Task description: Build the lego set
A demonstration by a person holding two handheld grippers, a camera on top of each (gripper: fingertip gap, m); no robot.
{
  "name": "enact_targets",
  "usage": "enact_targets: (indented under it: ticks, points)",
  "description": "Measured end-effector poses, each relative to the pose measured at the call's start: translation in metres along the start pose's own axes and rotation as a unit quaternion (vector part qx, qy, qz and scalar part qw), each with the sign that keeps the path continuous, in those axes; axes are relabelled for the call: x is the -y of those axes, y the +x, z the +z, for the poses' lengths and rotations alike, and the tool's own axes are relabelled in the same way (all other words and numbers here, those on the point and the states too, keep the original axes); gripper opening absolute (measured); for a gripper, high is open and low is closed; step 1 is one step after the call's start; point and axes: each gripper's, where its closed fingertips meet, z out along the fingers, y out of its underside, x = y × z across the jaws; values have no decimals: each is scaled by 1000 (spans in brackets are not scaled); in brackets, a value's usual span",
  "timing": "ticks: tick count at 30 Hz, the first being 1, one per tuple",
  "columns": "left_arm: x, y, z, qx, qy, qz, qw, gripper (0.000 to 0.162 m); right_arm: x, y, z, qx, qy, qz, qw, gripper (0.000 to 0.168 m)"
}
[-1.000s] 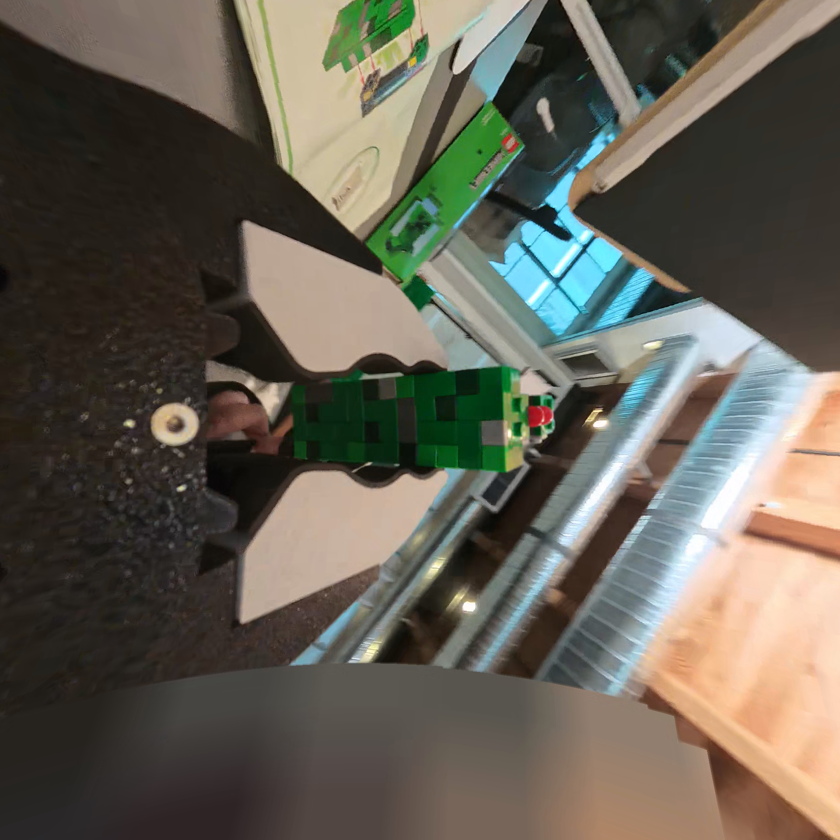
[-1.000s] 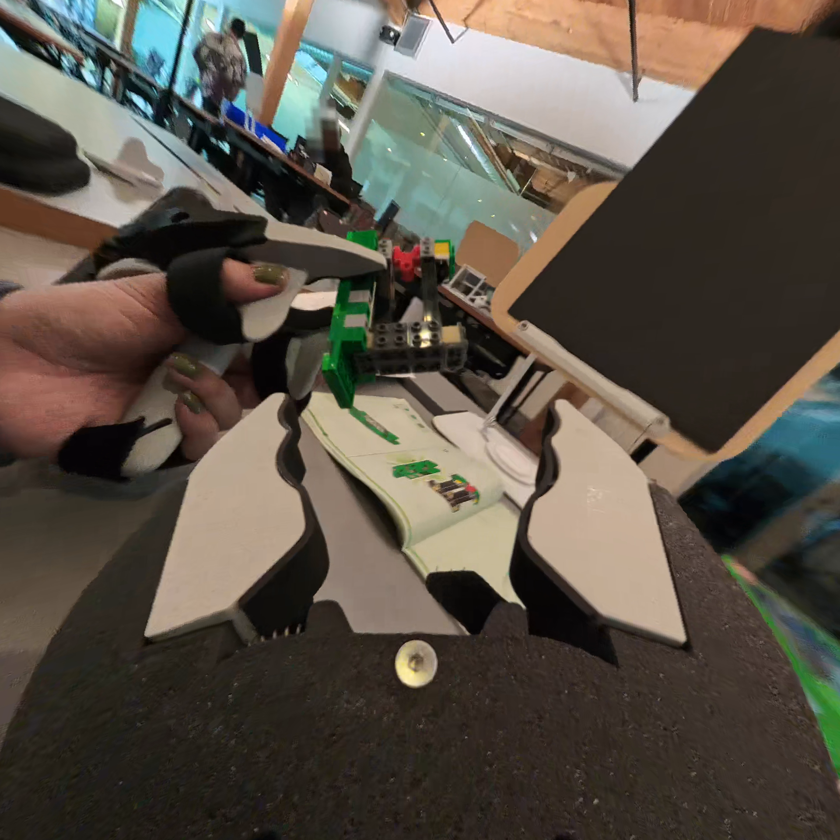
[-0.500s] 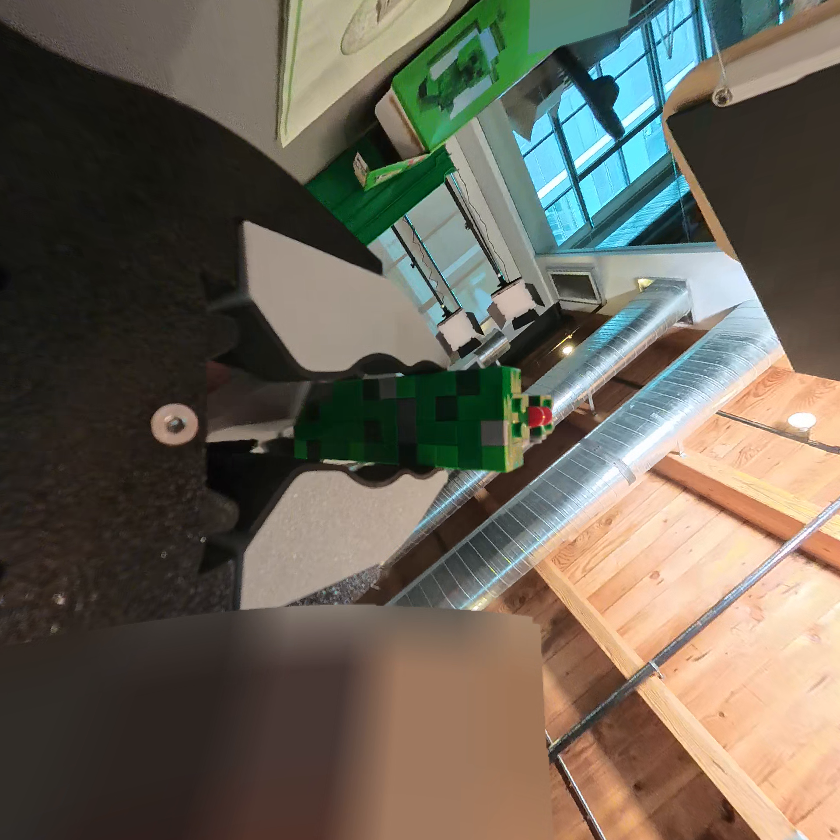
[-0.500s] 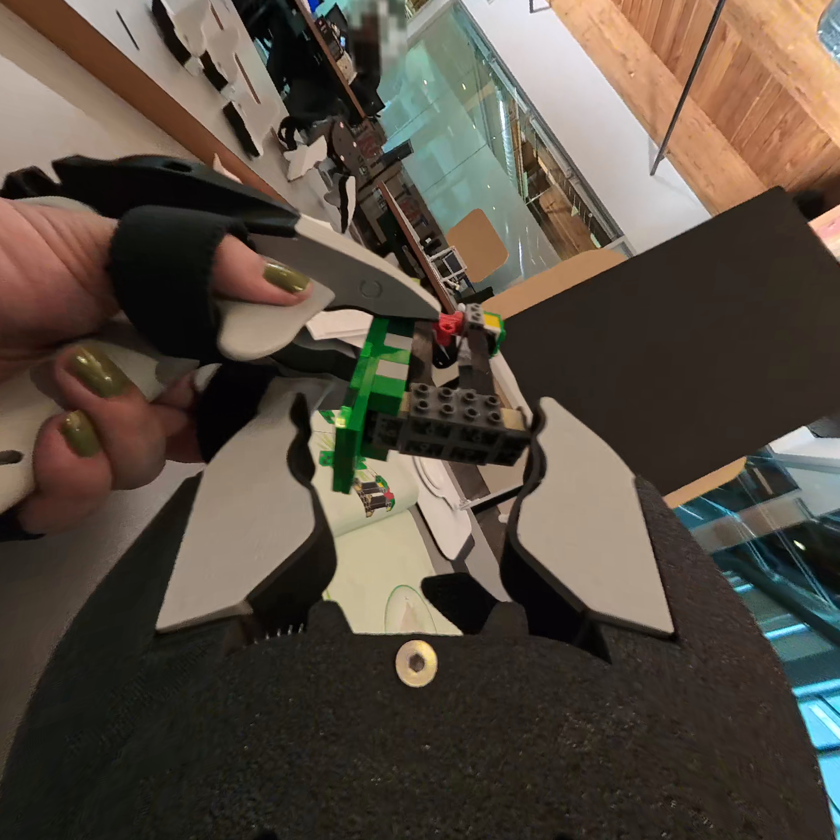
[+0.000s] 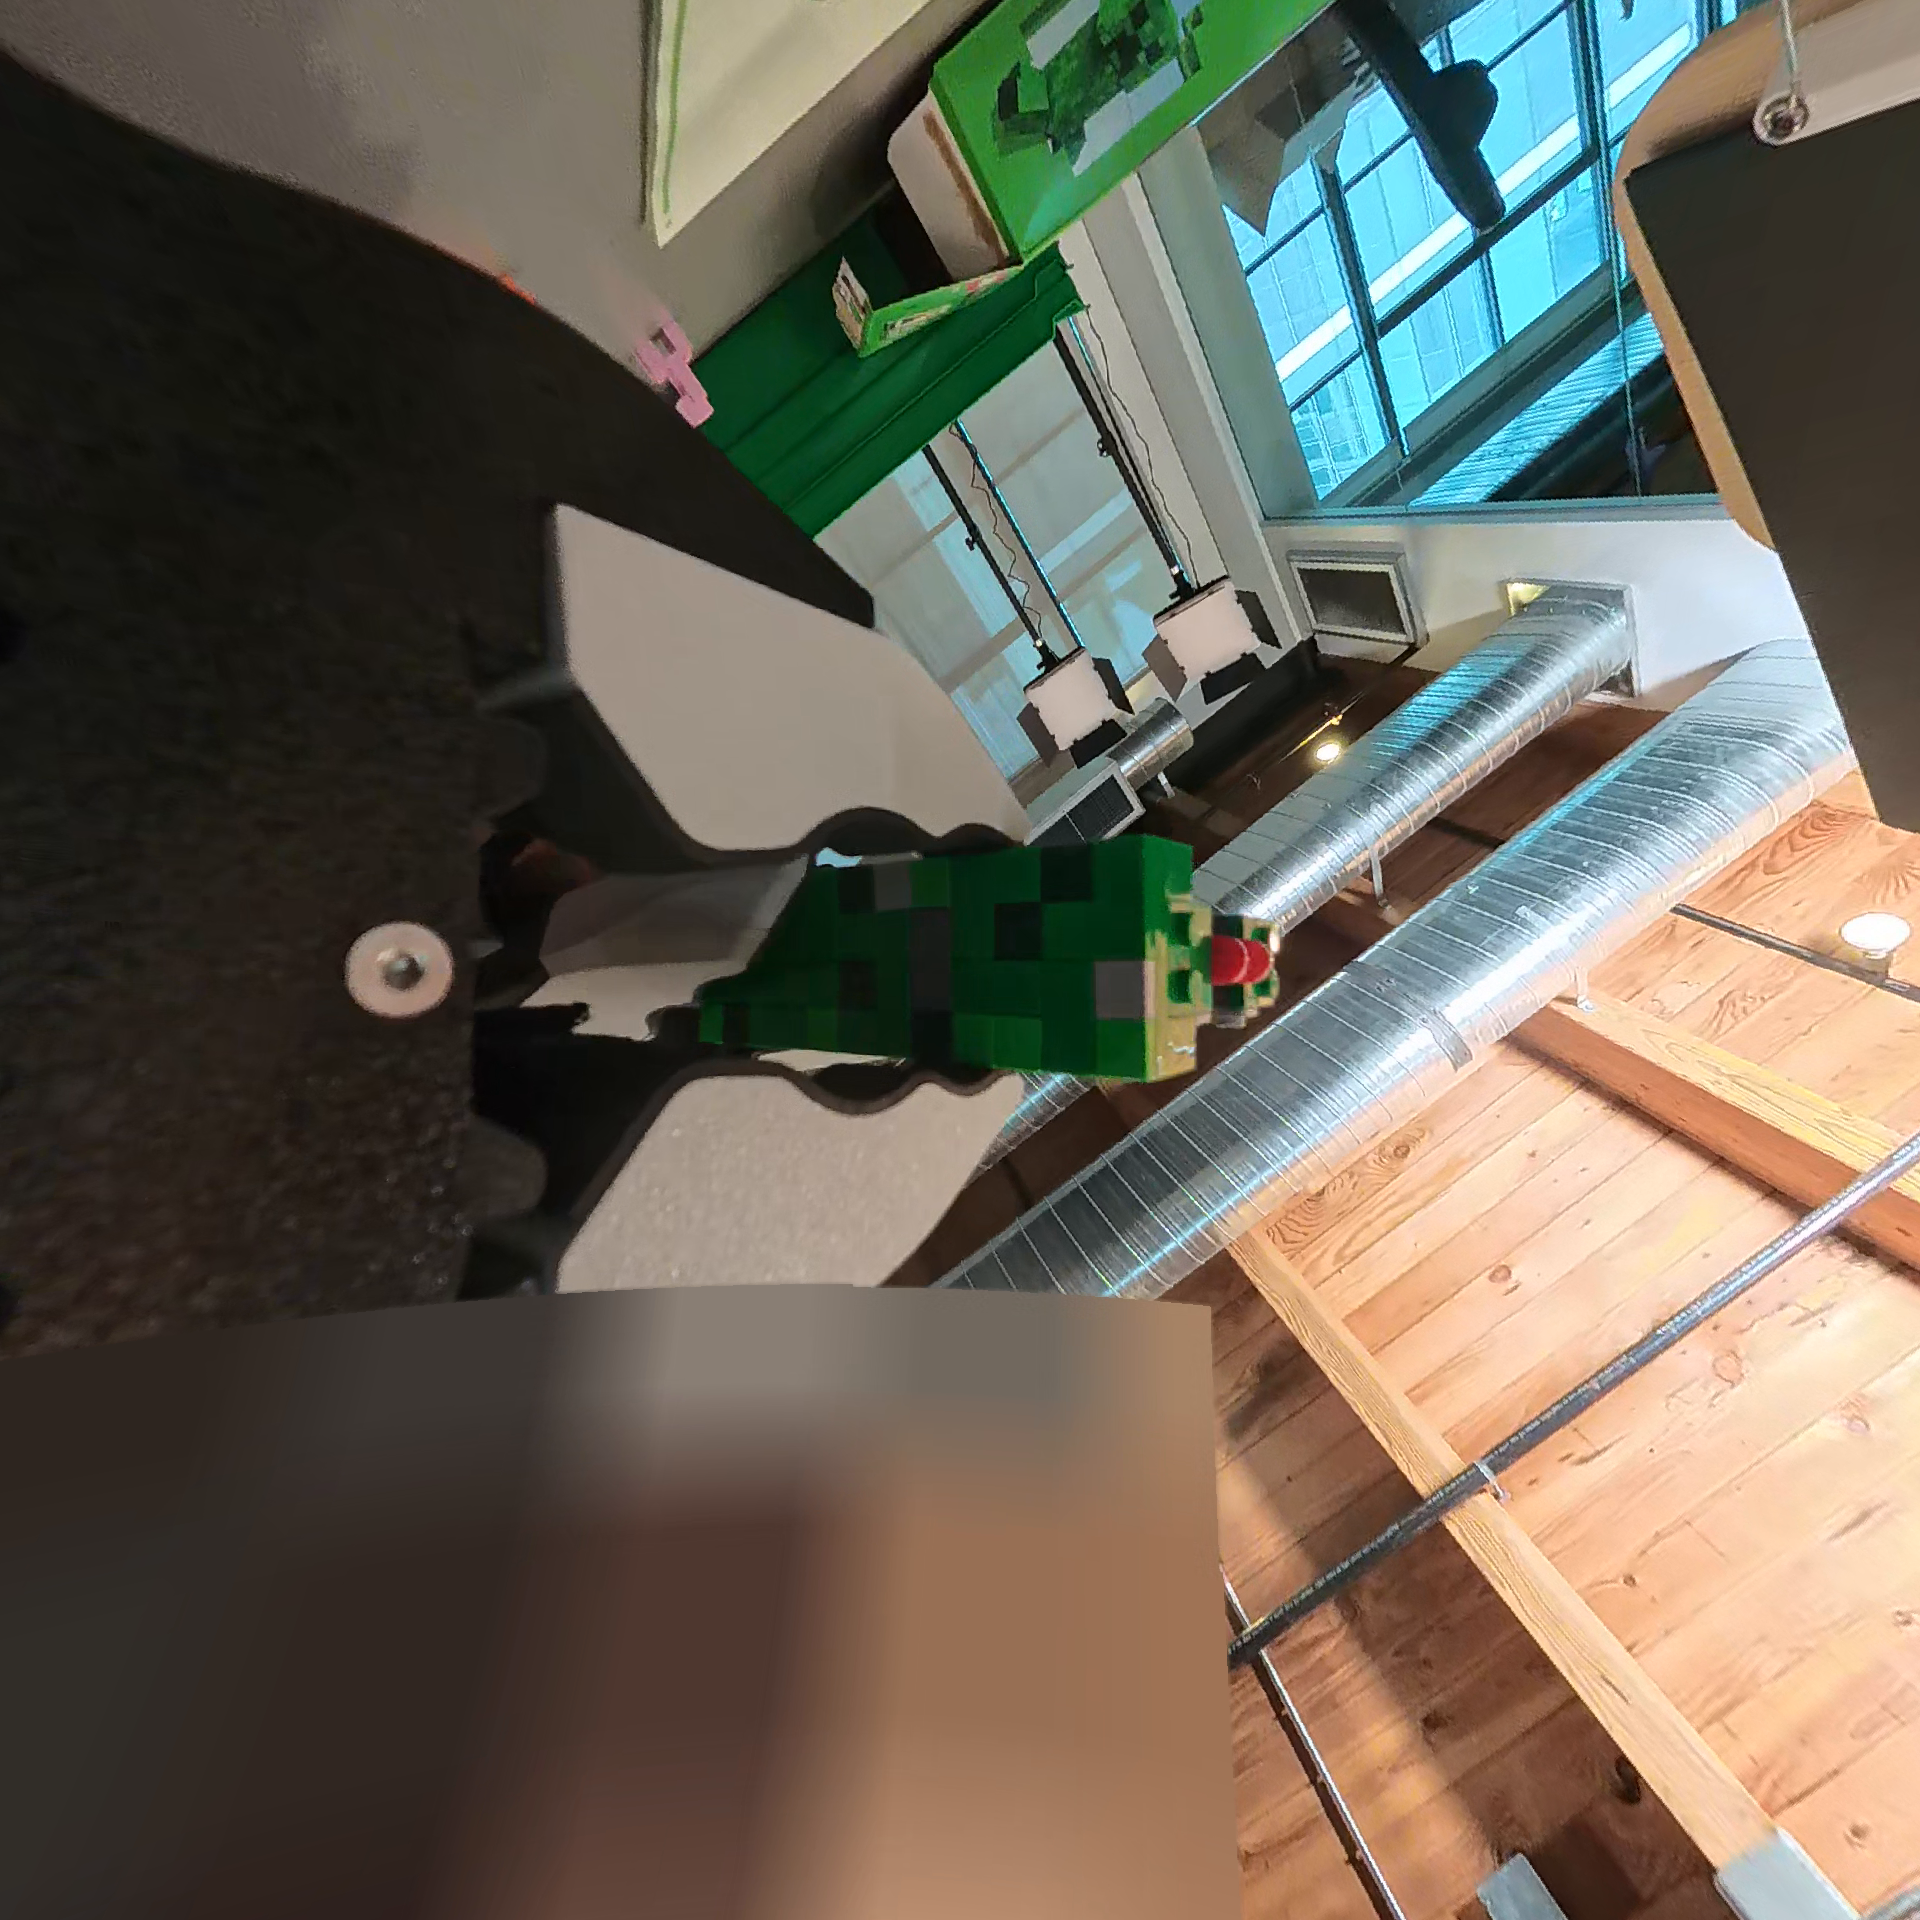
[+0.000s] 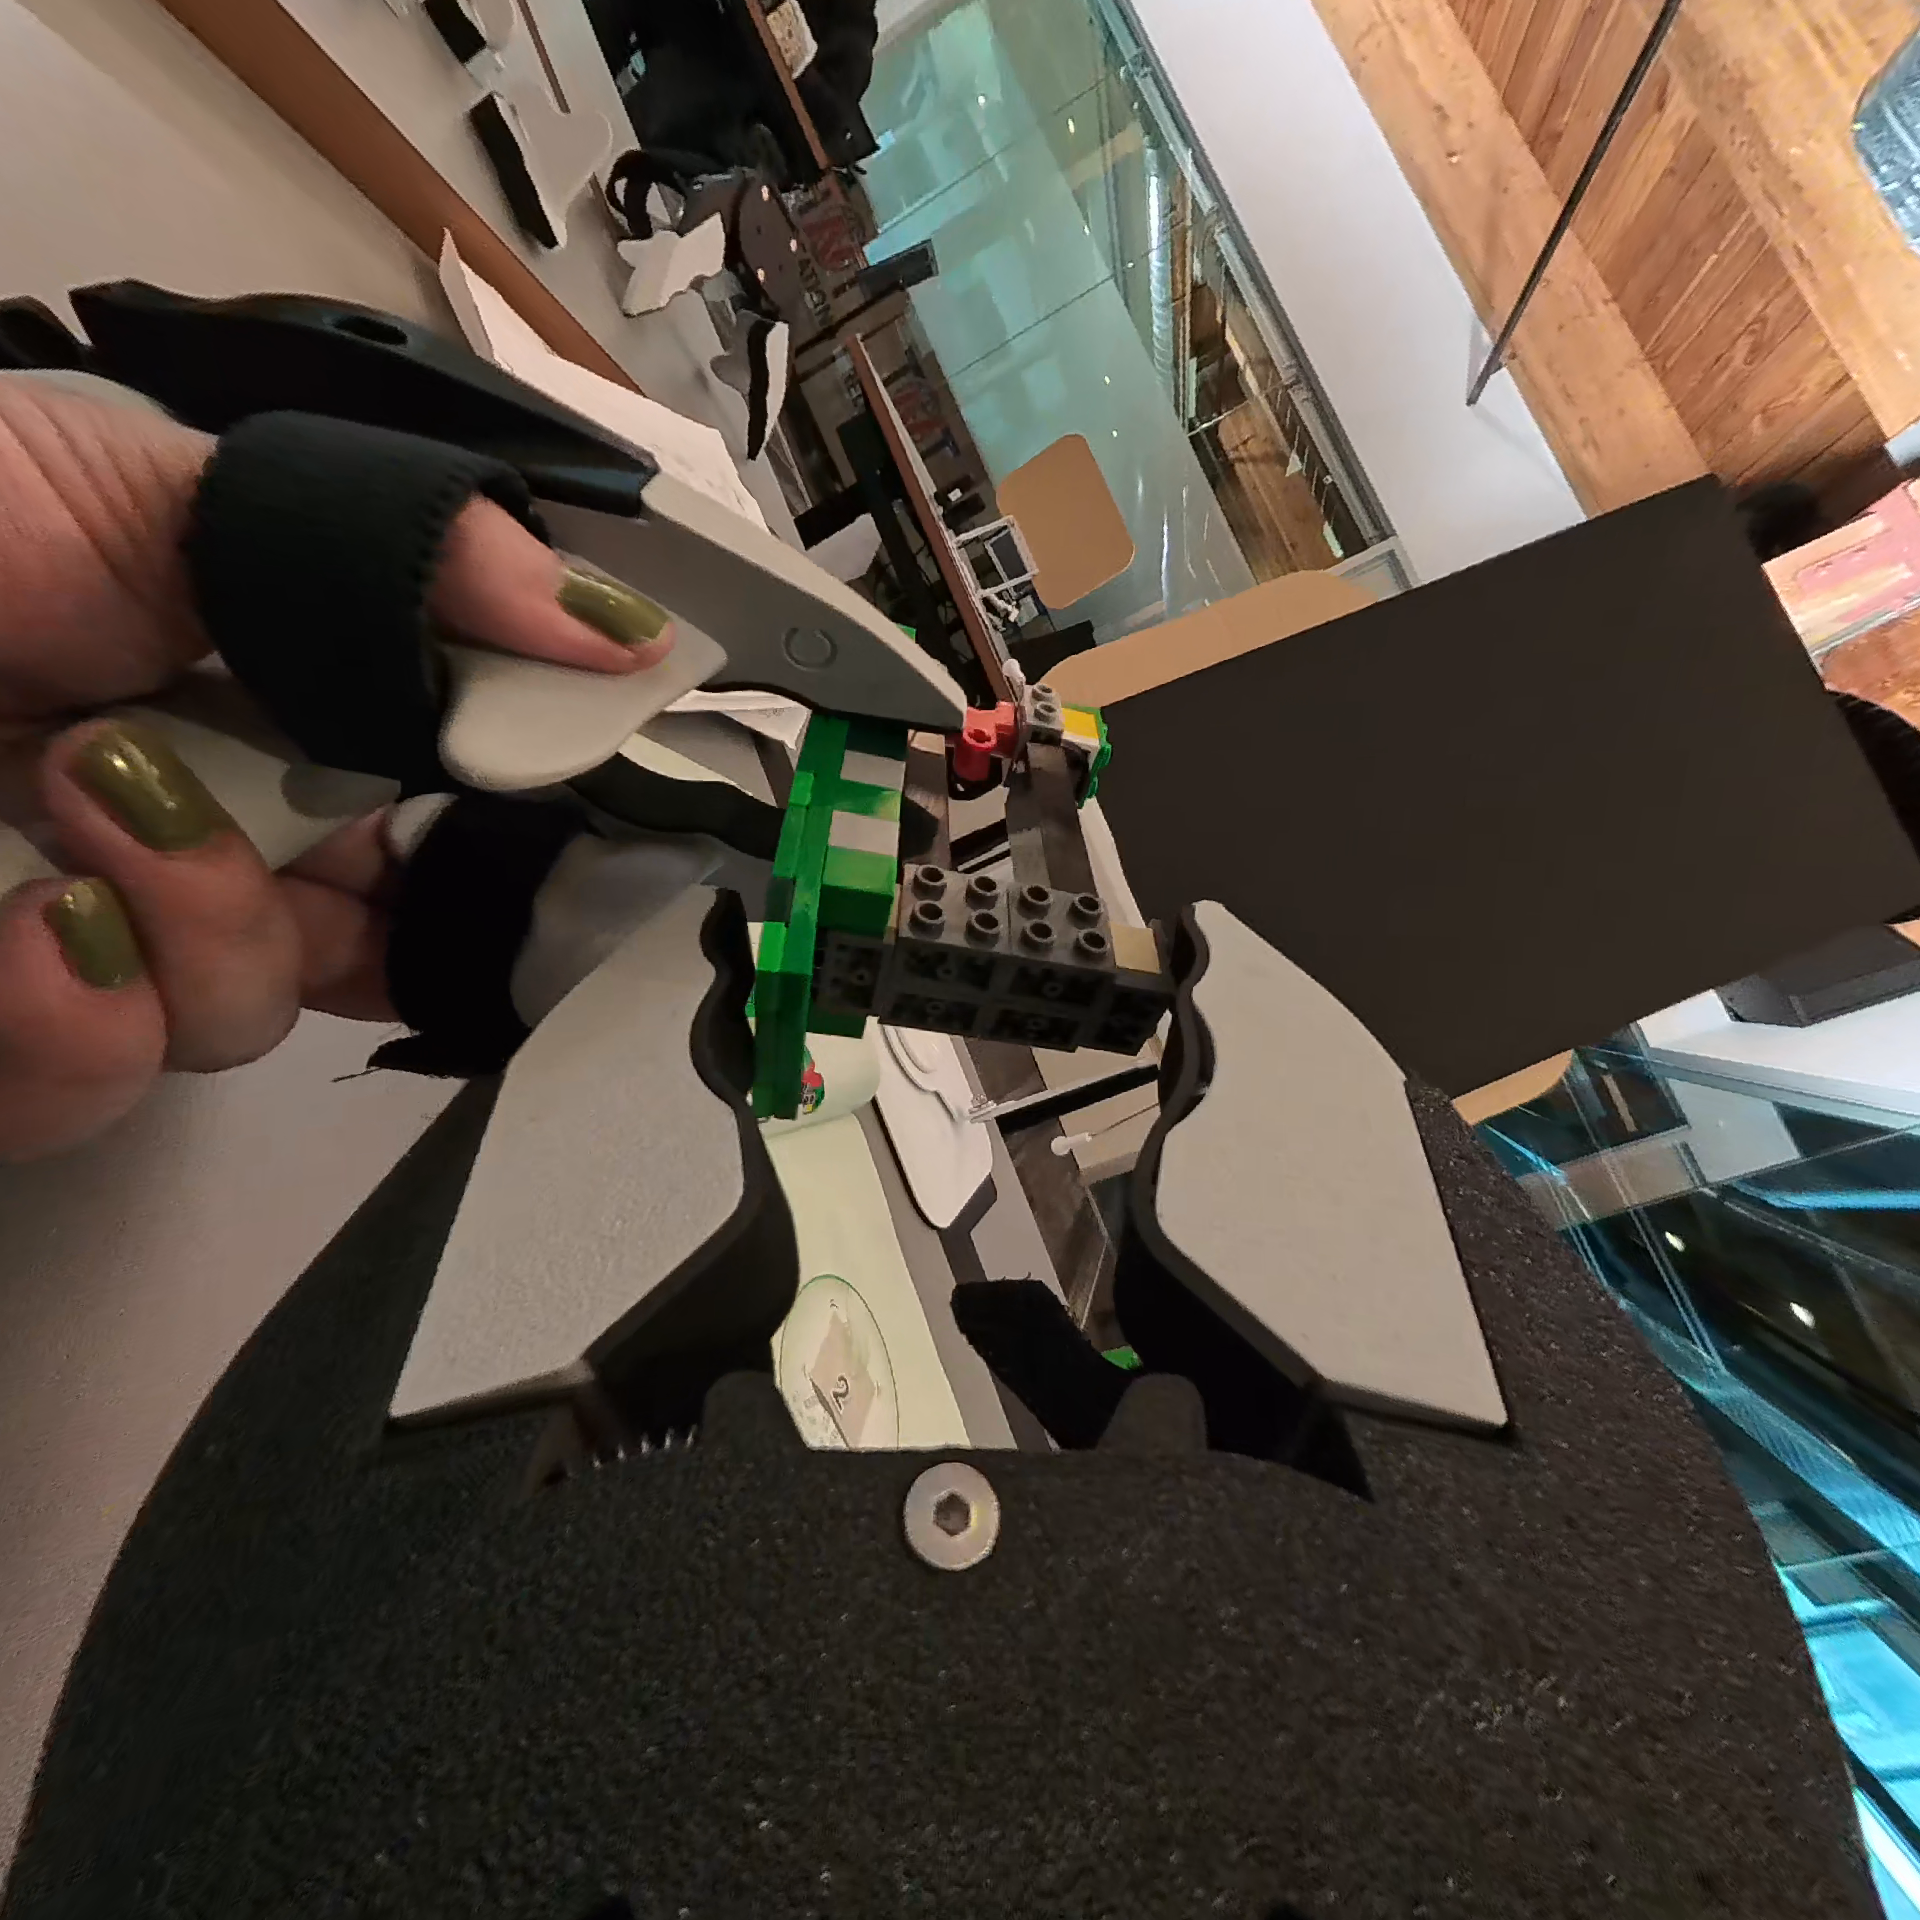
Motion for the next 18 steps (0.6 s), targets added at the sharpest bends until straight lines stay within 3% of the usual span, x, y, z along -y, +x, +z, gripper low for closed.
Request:
enact_targets:
  ticks: [3, 4, 16, 18]
  points:
    - [-2, -1, 0, 3, -4, -2, 1000, 36, -2, 2, -1, -6, -1, -5, 1000, 75]
    - [-3, -1, 1, 2, -7, -4, 1000, 36, -3, 5, -3, -10, 0, -7, 1000, 62]
    - [-2, 0, 2, -4, -3, 14, 1000, 36, -7, 10, -11, -25, 27, -2, 999, 63]
    - [9, 8, -1, -22, 17, 17, 999, 36, -8, 11, -16, -35, 39, 2, 999, 75]
